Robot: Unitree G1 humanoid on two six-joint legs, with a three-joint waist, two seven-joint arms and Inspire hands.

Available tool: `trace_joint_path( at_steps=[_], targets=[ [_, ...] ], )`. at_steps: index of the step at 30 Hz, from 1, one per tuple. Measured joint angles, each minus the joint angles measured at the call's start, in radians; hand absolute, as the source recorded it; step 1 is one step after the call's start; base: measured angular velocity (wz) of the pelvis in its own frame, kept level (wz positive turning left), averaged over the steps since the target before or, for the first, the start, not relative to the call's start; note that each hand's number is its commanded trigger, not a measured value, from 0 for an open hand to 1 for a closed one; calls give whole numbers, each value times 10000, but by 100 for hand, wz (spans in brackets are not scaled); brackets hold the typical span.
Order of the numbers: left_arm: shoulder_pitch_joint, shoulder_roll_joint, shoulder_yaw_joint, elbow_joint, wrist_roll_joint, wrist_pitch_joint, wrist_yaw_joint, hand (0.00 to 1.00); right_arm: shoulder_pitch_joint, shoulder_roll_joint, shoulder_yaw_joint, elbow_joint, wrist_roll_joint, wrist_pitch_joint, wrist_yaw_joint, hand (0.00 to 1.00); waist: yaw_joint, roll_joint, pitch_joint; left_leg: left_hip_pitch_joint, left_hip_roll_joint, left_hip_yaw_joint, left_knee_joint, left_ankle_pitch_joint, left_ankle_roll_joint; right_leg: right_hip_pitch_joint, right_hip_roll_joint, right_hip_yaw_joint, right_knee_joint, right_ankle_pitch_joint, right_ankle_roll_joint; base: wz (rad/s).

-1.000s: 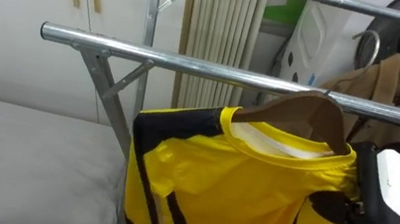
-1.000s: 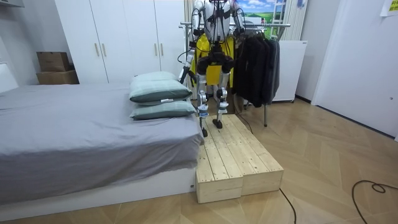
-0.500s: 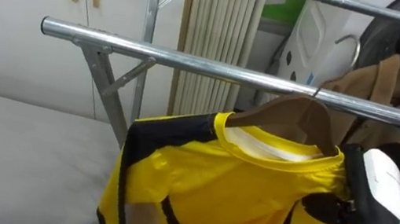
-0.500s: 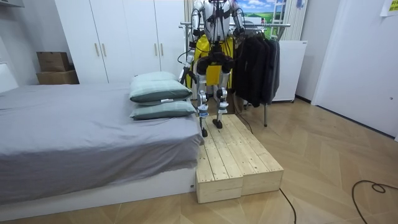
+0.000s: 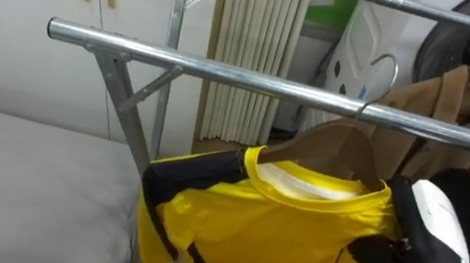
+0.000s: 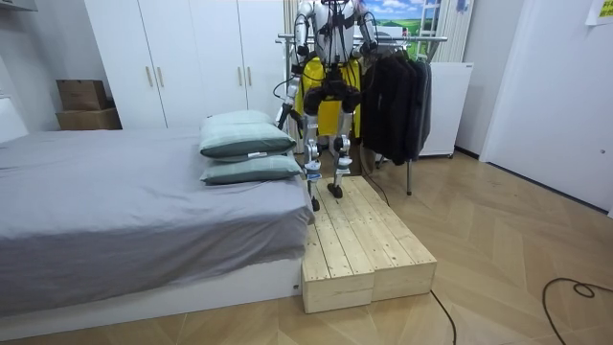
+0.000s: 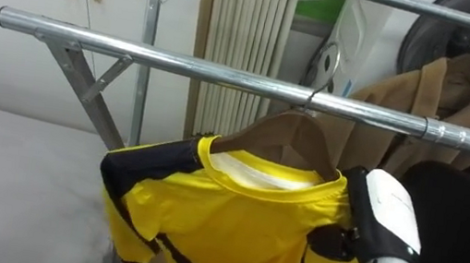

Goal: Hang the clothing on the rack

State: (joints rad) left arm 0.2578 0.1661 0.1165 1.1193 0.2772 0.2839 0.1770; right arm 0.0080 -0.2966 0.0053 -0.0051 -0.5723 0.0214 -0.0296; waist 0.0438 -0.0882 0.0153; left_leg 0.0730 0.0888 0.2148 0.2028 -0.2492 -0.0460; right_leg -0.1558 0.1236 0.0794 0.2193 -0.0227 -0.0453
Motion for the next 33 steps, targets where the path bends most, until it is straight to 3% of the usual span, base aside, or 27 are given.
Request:
trace_joint_path(
  at_steps=[10,16,33],
  targets=[
    [7,45,358,-13,116,-6,-138,0,-309,-111,0,778,1062,-114,1014,100,-87,-97,-8,35,-60,-124,42,15,37,55,-35,1,0,24,-25,0],
    [-3,44,352,-59,114,-6,-138,0,-643,-109,26,1704,1108,250,1696,100,-82,-100,-7,-1,-146,-272,35,5,168,36,-59,-1,-2,99,-25,0],
    [-30,45,357,-185,114,-5,-138,0,-1419,-105,52,2957,1093,455,1726,100,-1,-107,-13,-111,-162,-316,167,1,183,-21,-97,-14,-52,131,-28,0]
  ],
)
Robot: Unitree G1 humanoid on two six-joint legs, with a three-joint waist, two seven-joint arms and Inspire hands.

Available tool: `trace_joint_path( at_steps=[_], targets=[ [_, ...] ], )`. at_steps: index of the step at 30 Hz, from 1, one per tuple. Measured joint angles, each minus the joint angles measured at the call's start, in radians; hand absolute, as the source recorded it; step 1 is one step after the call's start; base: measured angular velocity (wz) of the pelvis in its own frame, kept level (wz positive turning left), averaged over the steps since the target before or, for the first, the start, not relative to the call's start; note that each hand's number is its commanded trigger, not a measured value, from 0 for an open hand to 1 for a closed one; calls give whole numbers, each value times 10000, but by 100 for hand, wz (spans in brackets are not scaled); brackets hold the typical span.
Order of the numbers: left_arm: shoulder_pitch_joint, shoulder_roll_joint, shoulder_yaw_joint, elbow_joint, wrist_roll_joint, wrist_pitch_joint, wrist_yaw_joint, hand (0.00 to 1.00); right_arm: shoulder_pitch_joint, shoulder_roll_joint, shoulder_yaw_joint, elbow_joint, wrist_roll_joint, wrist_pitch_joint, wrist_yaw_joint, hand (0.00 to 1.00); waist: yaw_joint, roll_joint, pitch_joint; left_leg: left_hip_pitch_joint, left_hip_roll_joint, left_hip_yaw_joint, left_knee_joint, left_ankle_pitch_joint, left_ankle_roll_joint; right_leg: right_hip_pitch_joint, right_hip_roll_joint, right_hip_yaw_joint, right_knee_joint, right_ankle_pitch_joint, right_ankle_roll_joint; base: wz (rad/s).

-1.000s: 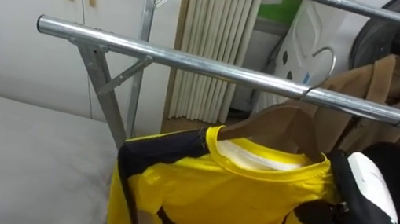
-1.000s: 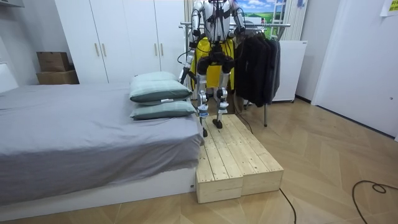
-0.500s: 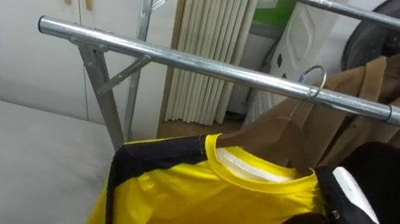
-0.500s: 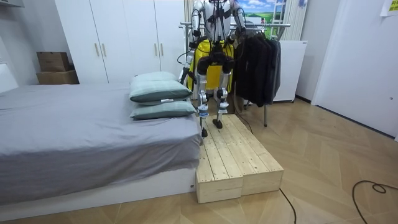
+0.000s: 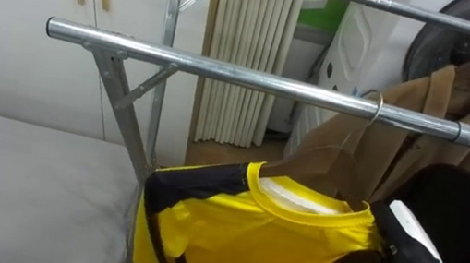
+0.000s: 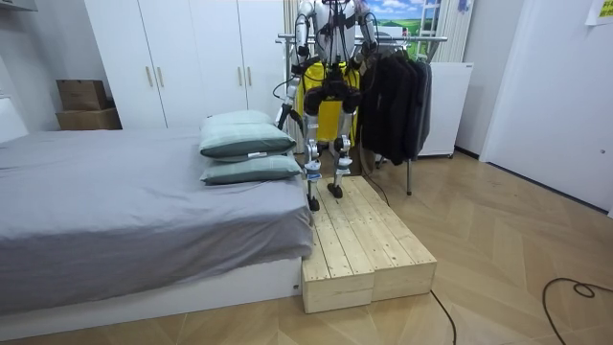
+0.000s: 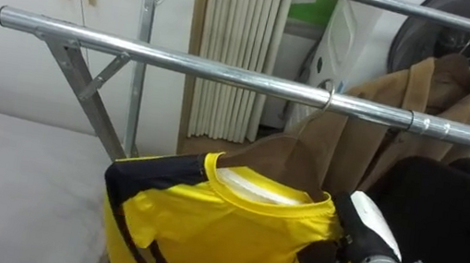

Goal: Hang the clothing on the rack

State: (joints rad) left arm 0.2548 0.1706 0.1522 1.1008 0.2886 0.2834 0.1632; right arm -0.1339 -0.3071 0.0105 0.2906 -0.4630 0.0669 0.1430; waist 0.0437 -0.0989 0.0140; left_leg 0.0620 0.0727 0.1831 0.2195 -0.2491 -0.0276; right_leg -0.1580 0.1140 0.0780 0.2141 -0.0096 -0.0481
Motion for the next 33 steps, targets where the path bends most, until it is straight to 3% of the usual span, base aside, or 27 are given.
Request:
trace_joint_path(
  at_steps=[9,28,29,30,33],
  targets=[
    [-40,22,-15,-212,-8,-38,35,0,-138,0,5,602,-129,60,-212,100,195,-45,-12,-42,-16,-209,35,12,11,103,-77,-234,-88,25,14,7],
    [-44,63,-118,-209,-18,-43,91,0,-180,92,128,1031,-144,70,-904,100,250,-60,-3,19,13,-264,18,25,-17,184,-74,-319,-122,-12,-7,0],
    [-44,63,-119,-209,-18,-43,92,0,-180,93,135,1031,-146,72,-934,78,250,-60,-4,18,13,-268,18,25,-17,184,-74,-319,-122,-16,-11,0],
    [-44,63,-119,-209,-18,-43,92,0,-180,94,149,1031,-146,78,-968,33,250,-60,-4,18,13,-271,18,25,-17,185,-74,-319,-122,-18,-13,0],
    [-44,63,-119,-209,-18,-43,92,0,-180,95,157,1031,-145,82,-983,0,250,-61,-5,16,13,-282,18,25,-17,185,-74,-322,-122,-20,-14,0]
  ],
)
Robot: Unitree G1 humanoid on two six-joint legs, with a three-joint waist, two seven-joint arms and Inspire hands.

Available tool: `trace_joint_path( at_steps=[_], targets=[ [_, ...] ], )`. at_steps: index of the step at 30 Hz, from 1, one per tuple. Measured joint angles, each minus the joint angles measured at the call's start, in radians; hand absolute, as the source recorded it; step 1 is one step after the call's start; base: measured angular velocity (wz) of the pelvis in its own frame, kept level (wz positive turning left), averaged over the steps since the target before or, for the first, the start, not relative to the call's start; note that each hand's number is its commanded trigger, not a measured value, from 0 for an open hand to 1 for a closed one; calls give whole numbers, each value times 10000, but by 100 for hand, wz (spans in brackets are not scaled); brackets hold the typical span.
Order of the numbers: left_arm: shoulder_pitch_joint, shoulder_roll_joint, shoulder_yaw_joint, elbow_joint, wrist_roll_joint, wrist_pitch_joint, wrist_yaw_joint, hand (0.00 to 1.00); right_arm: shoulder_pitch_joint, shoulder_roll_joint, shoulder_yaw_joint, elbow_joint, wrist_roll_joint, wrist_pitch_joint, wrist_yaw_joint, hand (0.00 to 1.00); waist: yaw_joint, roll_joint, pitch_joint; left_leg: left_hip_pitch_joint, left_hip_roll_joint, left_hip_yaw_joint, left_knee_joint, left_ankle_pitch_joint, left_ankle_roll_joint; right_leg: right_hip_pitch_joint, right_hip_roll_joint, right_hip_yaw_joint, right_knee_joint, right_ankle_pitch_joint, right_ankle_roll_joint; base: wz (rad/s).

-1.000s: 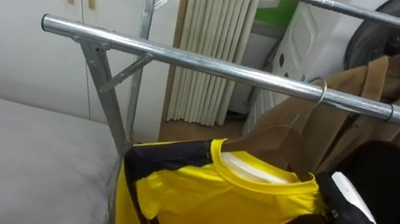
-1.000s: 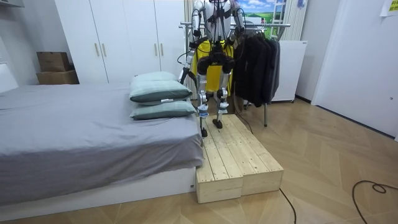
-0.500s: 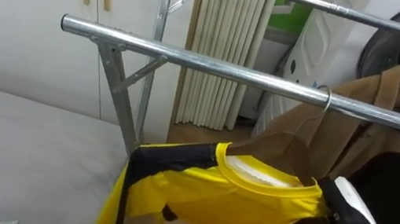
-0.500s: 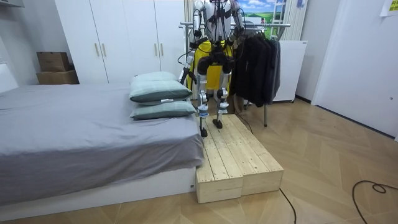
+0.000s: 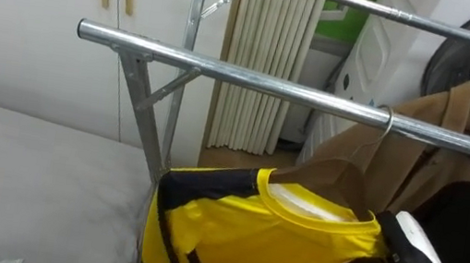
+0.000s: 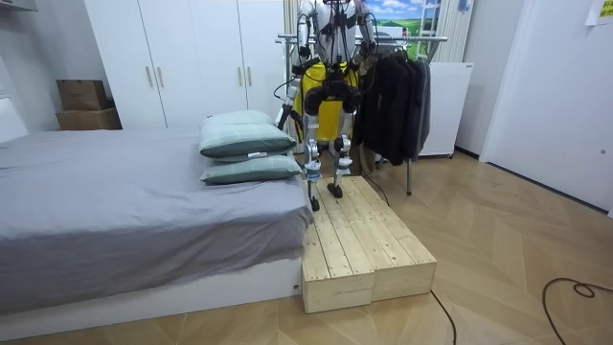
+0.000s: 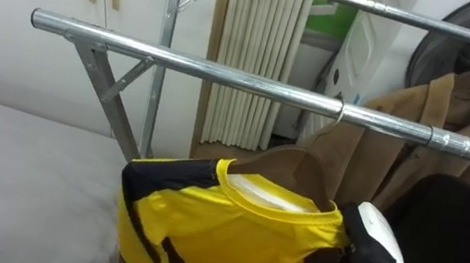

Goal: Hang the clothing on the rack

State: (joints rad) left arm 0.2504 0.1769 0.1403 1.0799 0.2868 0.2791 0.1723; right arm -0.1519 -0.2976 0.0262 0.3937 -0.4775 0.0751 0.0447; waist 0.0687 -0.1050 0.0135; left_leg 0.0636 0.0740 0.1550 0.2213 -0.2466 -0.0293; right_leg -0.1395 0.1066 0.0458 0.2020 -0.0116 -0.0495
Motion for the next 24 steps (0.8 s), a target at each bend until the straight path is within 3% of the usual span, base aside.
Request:
trace_joint_path(
  at_steps=[24],
  targets=[
    [-9,-6,-55,-8,-1,0,163,0,5,222,13,239,-383,-87,-766,0,-22,14,-6,13,6,-178,-10,29,-61,131,4,-169,-164,13,-3,2]
  ],
)
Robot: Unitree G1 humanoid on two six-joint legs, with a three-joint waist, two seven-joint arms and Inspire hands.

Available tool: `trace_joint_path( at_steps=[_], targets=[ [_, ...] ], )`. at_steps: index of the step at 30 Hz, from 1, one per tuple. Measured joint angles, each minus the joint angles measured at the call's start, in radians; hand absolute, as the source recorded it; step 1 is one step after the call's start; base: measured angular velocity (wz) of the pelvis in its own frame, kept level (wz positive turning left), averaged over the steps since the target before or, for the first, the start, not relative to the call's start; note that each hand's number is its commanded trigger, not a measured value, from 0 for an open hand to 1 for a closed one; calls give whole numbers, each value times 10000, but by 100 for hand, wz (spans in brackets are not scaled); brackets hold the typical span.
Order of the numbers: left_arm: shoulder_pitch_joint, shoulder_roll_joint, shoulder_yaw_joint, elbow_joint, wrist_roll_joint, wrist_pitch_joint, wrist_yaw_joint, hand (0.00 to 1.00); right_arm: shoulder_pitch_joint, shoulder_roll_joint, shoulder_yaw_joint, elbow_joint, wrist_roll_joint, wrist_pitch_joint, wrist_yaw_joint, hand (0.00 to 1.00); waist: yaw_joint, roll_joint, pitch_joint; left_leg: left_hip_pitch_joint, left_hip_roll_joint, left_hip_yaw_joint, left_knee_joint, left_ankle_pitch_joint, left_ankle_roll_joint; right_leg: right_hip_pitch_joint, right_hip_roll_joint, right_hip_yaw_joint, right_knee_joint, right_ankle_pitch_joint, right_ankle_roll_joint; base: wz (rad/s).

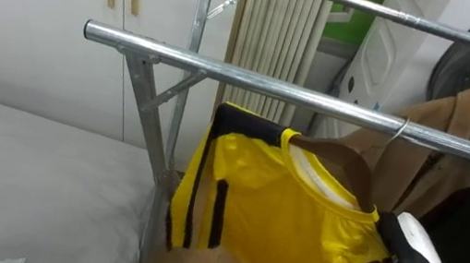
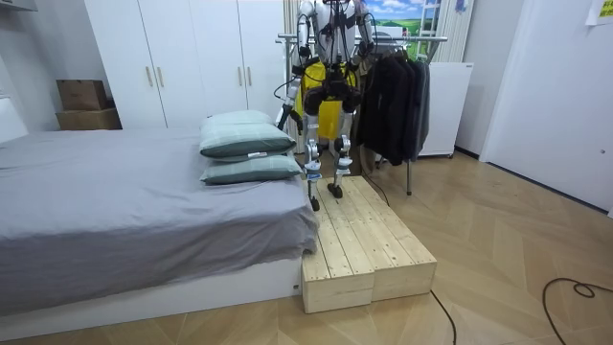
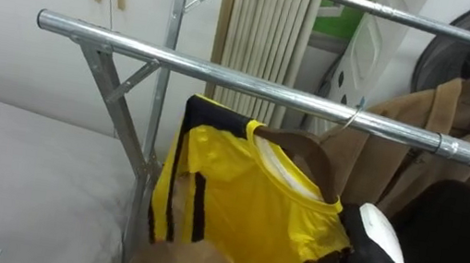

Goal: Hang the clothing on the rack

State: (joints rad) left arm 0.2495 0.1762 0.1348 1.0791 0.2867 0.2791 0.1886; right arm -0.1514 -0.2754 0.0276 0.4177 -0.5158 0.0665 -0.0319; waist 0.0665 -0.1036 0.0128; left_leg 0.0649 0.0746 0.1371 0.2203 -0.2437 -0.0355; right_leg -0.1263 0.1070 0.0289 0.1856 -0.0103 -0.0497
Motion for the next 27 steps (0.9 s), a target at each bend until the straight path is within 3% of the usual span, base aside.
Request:
trace_joint_path(
  at_steps=[18,27],
  targets=[
    [3,-2,-116,17,-14,0,25,0,0,-1,-19,112,543,-108,-125,0,-6,52,12,38,-3,-23,13,6,-9,55,16,16,1,-2,-1,0],
    [19,-86,-199,20,0,3,-46,0,27,26,-114,123,1475,-239,-445,0,-1,263,9,50,-6,-15,16,7,-11,60,35,31,26,-1,-2,0]
  ],
)
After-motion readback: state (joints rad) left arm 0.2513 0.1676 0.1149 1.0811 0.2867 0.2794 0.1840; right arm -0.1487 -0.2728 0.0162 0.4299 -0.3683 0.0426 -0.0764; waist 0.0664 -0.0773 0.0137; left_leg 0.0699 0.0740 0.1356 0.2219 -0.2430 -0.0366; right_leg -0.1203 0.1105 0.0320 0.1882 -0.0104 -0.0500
